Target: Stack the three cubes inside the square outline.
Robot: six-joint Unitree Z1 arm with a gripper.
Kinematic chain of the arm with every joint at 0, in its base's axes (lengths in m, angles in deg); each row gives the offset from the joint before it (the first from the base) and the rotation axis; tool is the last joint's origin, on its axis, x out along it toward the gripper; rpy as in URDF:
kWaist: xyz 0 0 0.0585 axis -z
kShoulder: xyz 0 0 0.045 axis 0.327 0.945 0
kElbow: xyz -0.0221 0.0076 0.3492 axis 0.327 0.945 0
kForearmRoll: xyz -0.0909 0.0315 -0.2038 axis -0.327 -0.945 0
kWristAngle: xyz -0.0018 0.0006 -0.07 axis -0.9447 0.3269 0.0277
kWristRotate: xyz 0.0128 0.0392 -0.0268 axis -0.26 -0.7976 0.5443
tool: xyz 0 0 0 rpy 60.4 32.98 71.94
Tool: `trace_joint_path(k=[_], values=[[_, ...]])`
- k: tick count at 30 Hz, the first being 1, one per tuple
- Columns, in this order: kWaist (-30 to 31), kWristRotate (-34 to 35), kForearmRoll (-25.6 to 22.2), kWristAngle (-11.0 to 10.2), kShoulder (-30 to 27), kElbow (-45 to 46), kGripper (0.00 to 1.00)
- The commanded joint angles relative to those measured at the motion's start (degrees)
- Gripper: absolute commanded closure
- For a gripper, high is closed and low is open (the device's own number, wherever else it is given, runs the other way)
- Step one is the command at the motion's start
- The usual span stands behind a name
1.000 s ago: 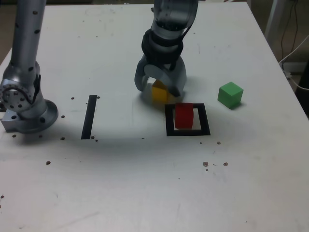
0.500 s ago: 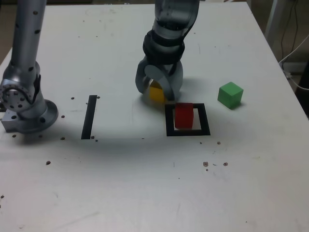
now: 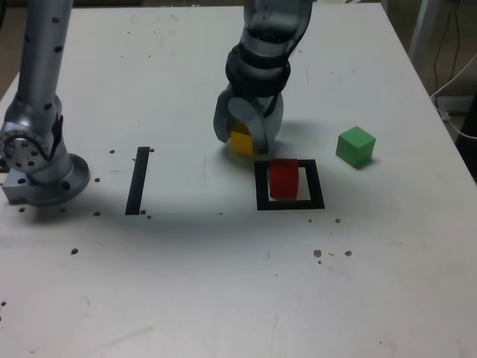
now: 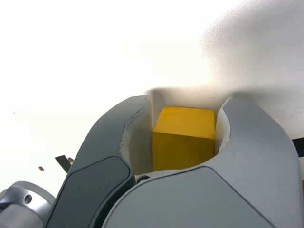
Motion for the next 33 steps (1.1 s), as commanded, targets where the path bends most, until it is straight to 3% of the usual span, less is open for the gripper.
trace_joint_path(k=[1, 5, 9, 18, 24, 33], values=[[0.1, -0.1, -1.3, 0.3, -0.2, -1.3, 0.85], [0.9, 2.2, -5.7, 0.6, -1.4, -5.4, 0.86], [2.4, 9.2, -11.6, 0.9, -2.6, -10.5, 0.86], [7.9, 24.1, -14.7, 8.5, -2.4, -14.2, 0.86], [11.6, 28.3, -14.7, 8.8, -0.9, -15.5, 0.86], [12.4, 28.8, -15.2, 8.8, 2.6, -17.7, 0.86]])
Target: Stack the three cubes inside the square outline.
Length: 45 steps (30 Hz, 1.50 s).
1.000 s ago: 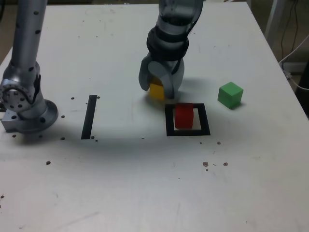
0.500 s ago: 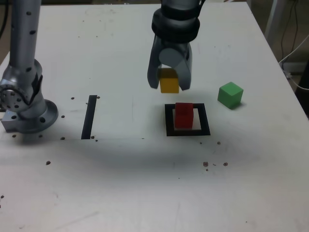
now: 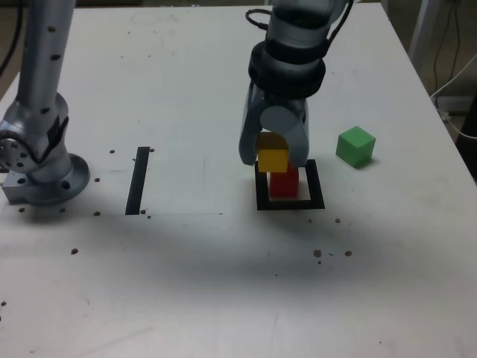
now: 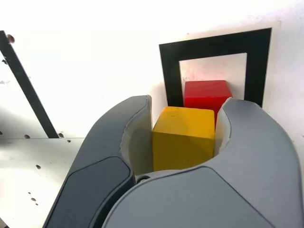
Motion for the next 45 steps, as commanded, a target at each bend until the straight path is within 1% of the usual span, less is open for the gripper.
trace_joint_path(k=[1, 12, 23, 27, 29, 31, 35, 36, 39, 40, 42, 45], values=[[0.1, 0.1, -0.4, 0.0, 0.6, -0.9, 0.86], [0.1, 0.1, -0.7, -1.1, 1.3, -2.2, 0.85], [0.1, 0.1, -0.5, -0.5, 1.9, -1.7, 0.81], [0.1, 0.2, -0.4, -0.3, 2.2, -1.7, 0.78], [0.1, 0.2, -0.4, -0.3, 2.3, -1.7, 0.72], [0.1, 0.2, -0.4, -0.2, 2.4, -1.7, 0.62], [0.1, 0.2, -0.4, 0.0, 2.5, -1.6, 0.35], [0.1, 0.2, -0.5, 0.1, 2.4, -1.5, 0.26], [0.1, 0.4, -0.6, 0.1, 2.4, -1.4, 0.09], [0.1, 0.5, -0.6, 0.1, 2.3, -1.4, 0.05], [0.1, 0.6, -0.7, 0.0, 2.2, -1.5, 0.01], [0.1, 0.7, -0.7, -0.2, 2.0, -1.5, 0.01]])
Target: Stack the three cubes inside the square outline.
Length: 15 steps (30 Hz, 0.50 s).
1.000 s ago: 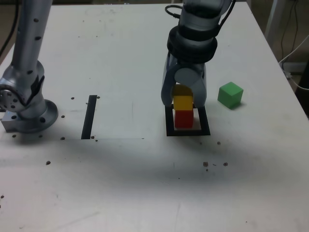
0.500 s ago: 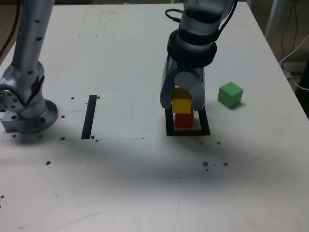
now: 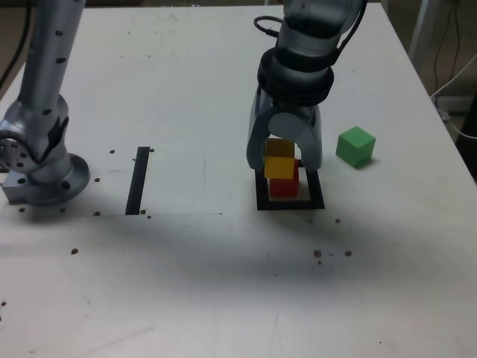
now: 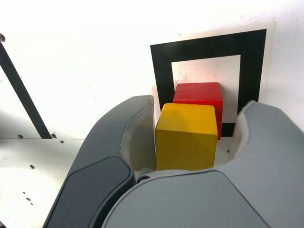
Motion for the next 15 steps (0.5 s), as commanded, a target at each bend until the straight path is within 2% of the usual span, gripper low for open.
trace_joint_path(k=[1, 9, 15], values=[[0.1, 0.1, -0.3, -0.1, -0.3, -0.1, 0.01], [0.7, 0.2, -0.9, -0.7, -2.0, -0.9, 0.01], [0.8, 0.8, -4.7, -2.0, -5.1, -1.0, 0.01]])
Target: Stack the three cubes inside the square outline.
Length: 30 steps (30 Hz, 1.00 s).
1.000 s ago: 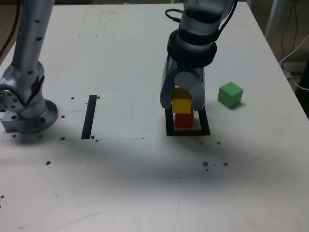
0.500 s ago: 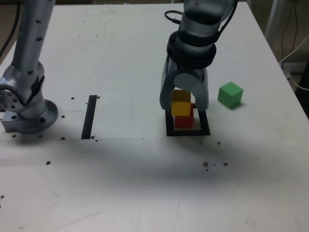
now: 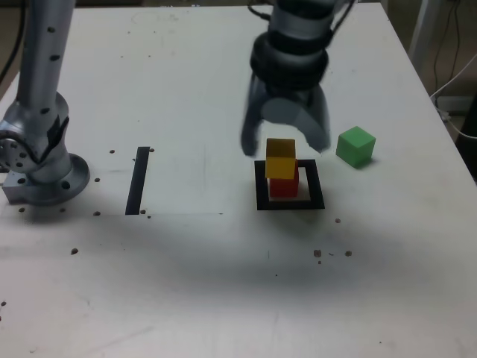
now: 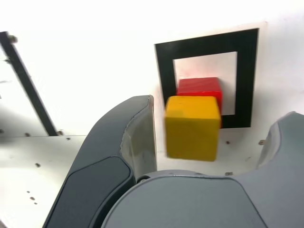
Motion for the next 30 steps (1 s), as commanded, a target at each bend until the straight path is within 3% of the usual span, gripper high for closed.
trace_joint_path(k=[1, 5, 10, 20, 30], values=[[0.0, 0.1, -1.5, -1.0, -1.9, -0.3, 0.01], [0.0, -2.9, -3.0, -4.0, -3.8, -1.2, 0.01], [-0.8, -12.8, -3.0, -7.0, -4.5, -3.8, 0.01], [-4.5, -35.8, -1.4, -9.3, -1.9, -11.2, 0.01], [-7.3, -44.9, 1.6, -9.1, 4.9, -15.0, 0.01]])
